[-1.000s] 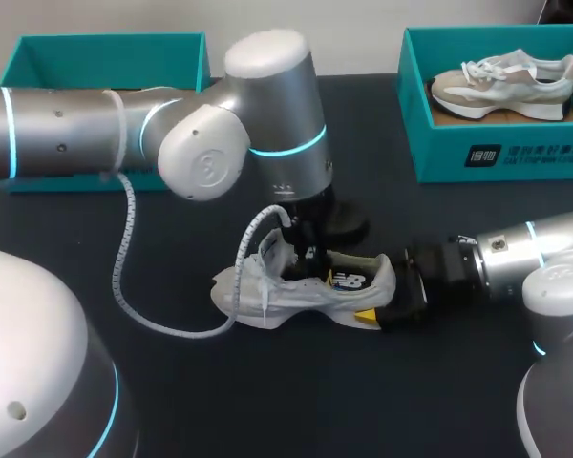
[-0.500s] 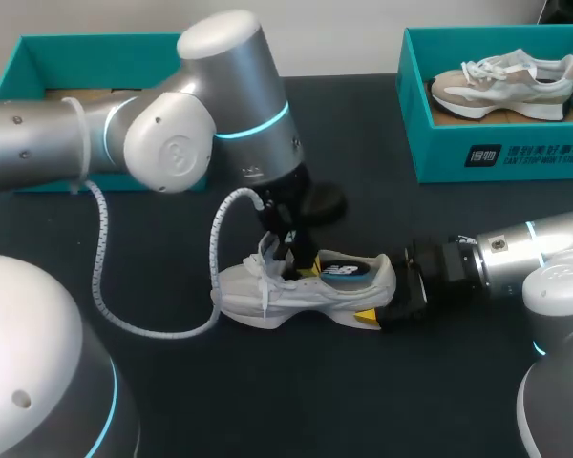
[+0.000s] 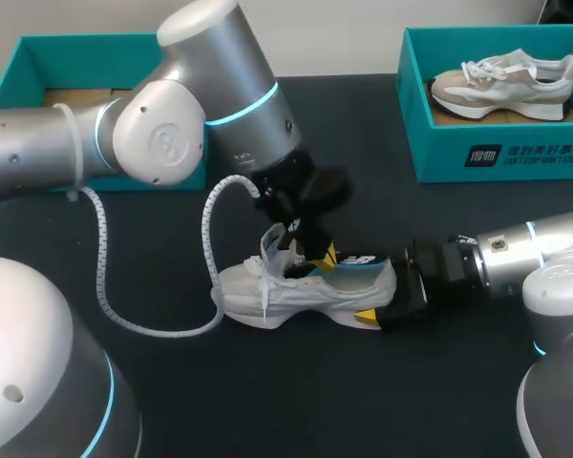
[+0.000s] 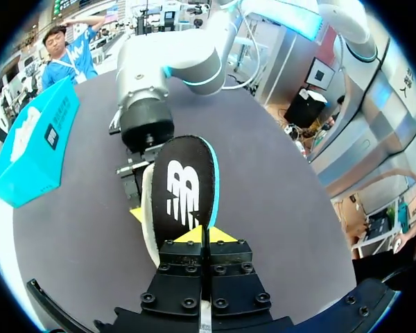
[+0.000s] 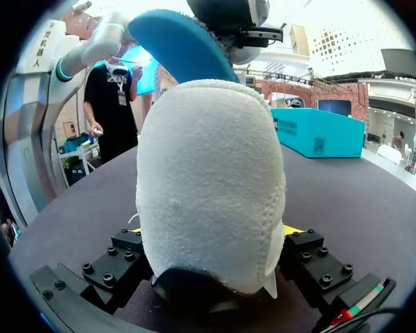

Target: Take the shoe out of the shoebox, open the shoe tongue, remove and reinsert the insole, then place the shoe into the shoebox

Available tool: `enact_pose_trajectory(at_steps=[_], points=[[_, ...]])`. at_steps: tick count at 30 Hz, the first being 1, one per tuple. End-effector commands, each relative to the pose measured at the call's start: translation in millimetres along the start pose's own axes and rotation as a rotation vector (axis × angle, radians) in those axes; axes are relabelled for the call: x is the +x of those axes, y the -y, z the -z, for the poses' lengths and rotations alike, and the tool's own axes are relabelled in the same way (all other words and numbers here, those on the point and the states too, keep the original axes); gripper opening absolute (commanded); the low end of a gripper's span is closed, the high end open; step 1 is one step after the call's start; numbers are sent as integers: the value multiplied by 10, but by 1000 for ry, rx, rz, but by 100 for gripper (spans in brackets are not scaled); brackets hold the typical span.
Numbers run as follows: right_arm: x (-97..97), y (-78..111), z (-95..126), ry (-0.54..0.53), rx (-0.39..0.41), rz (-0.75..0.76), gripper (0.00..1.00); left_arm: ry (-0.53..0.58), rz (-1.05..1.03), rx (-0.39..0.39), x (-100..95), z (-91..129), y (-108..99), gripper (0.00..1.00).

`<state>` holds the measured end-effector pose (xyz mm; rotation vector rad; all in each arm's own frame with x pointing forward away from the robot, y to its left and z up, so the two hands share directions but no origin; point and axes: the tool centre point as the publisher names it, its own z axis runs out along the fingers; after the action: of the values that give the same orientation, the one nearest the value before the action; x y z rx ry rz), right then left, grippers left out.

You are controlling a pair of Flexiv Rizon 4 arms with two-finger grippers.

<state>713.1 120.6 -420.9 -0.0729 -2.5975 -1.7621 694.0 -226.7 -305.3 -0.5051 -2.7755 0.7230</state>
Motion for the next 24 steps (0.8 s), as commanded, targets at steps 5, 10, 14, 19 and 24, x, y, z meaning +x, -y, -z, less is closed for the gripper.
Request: enact_pose_trajectory(at_steps=[5, 10, 14, 19, 24], points=[[-5, 42, -49, 1, 5, -1, 0, 25, -33, 35, -6, 35, 169, 0], [-5, 42, -49, 1, 5, -1, 0, 38, -38, 24, -32, -72, 145, 14], [-5, 42, -49, 1, 5, -1, 0, 93, -48, 28, -16, -72, 143, 33], [-5, 42, -49, 1, 5, -1, 0, 173, -69, 23, 32, -58, 161, 49], [-5, 42, -49, 1, 5, -1, 0, 272, -72, 7, 65, -66, 172, 48]])
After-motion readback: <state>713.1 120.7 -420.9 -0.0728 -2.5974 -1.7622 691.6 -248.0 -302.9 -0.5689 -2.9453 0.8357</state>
